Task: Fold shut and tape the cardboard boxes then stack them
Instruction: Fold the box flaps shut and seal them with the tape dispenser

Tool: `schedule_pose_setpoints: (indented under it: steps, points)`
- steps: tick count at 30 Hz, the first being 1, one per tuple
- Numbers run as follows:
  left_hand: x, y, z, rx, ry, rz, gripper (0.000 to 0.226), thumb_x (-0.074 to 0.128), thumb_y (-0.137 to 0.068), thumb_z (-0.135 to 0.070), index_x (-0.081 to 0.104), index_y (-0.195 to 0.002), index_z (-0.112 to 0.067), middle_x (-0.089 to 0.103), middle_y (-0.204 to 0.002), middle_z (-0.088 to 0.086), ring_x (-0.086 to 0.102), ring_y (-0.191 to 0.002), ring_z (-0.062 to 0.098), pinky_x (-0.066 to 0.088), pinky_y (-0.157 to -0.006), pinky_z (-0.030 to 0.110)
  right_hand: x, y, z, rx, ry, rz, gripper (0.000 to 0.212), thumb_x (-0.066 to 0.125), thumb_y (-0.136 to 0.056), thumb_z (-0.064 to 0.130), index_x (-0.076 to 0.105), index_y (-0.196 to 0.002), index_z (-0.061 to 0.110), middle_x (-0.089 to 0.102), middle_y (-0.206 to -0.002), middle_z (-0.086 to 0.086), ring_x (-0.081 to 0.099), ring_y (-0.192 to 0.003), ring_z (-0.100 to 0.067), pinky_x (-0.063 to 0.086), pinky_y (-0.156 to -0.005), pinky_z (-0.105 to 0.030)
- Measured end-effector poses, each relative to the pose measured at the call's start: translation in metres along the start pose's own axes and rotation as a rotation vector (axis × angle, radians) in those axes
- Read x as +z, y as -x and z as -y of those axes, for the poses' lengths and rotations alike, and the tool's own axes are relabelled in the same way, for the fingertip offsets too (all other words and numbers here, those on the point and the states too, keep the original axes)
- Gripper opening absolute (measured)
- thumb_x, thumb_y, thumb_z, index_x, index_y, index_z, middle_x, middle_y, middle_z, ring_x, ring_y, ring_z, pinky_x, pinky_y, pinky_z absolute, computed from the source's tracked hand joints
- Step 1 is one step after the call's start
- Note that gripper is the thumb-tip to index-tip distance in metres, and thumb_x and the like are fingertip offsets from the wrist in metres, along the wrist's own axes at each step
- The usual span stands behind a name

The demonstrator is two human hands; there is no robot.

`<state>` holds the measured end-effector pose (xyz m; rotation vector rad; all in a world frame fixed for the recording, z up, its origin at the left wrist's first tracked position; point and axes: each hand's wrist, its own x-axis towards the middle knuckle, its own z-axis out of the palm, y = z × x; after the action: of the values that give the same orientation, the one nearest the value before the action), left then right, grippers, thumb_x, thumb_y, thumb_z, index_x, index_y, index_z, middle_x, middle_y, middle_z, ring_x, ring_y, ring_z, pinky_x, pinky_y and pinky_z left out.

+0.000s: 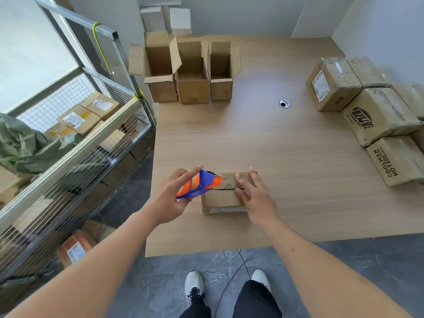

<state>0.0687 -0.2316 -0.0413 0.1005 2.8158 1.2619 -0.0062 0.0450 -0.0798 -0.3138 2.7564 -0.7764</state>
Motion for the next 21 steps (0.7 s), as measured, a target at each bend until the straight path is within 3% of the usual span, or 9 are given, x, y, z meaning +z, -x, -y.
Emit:
schedule_pose_setpoints:
  steps: [4,7,10,13,16,19,21]
  points:
    - [-0.004,-0.018,-0.022,-0.006,-0.151,0.192,0.092,0.066,-0.088,0.001,0.031,-0.154,-0.053,0.048,-0.124,-0.007,0.05,-0.112,0.021,0.042,-0.101,0.037,-0.008,0.004,-0.002,-0.019,0.063,0.022,0.047,0.043,-0.104,0.056,0.035,-0.15,0.058,0.007,-0.169,0.02,0.017,-0.154,-0.013,0.045,-0.107,-0.042]
    - [-0.003,-0.03,-0.03,-0.049,-0.297,0.284,0.092,0.062,-0.09,-0.004,0.024,-0.151,-0.062,0.046,-0.122,-0.007,0.049,-0.103,0.024,0.042,-0.095,0.036,-0.013,0.004,-0.007,-0.084,0.145,0.035,0.047,0.035,-0.106,0.055,0.028,-0.152,0.058,0.007,-0.17,0.016,0.025,-0.151,-0.021,0.036,-0.115,-0.04]
    - [-0.003,-0.042,-0.04,-0.106,-0.384,0.347,0.093,0.061,-0.09,-0.007,0.02,-0.15,-0.065,0.046,-0.12,-0.006,0.049,-0.1,0.023,0.041,-0.091,0.035,-0.02,-0.002,-0.016,-0.134,0.239,0.091,0.05,0.032,-0.105,0.059,0.021,-0.154,0.059,0.006,-0.171,0.014,0.021,-0.152,-0.024,0.025,-0.12,-0.039]
    - [0.0,-0.049,-0.052,-0.139,-0.527,0.385,0.095,0.06,-0.088,-0.008,0.014,-0.149,-0.066,0.046,-0.122,-0.005,0.051,-0.103,0.024,0.045,-0.094,0.039,-0.035,-0.012,-0.016,-0.24,0.281,0.057,0.046,0.039,-0.104,0.058,0.039,-0.15,0.053,0.025,-0.167,0.01,0.023,-0.152,-0.03,0.024,-0.12,-0.044]
    - [0.002,-0.054,-0.058,-0.167,-0.596,0.429,0.098,0.057,-0.085,-0.007,0.011,-0.148,-0.065,0.045,-0.124,-0.005,0.051,-0.105,0.023,0.045,-0.096,0.041,-0.05,-0.024,-0.016,-0.476,0.067,-0.029,0.042,0.075,-0.092,0.028,0.068,-0.133,0.027,0.057,-0.143,-0.001,0.053,-0.129,-0.03,0.048,-0.103,-0.048]
    - [0.003,-0.055,-0.062,-0.186,-0.63,0.442,0.098,0.055,-0.083,-0.005,0.013,-0.151,-0.061,0.045,-0.123,-0.005,0.051,-0.105,0.022,0.044,-0.096,0.039,-0.056,-0.039,-0.008,-0.494,-0.193,0.252,0.059,0.085,-0.078,0.013,0.067,-0.134,0.019,0.063,-0.119,-0.003,0.063,-0.091,-0.023,0.054,-0.082,-0.04]
    - [0.005,-0.054,-0.065,-0.199,-0.637,0.432,0.097,0.054,-0.082,-0.003,0.016,-0.153,-0.059,0.044,-0.123,-0.006,0.05,-0.107,0.022,0.042,-0.097,0.037,-0.054,-0.048,0.0,-0.495,-0.28,0.348,0.056,0.09,-0.073,0.016,0.072,-0.127,0.016,0.067,-0.108,-0.007,0.063,-0.082,-0.026,0.053,-0.079,-0.037]
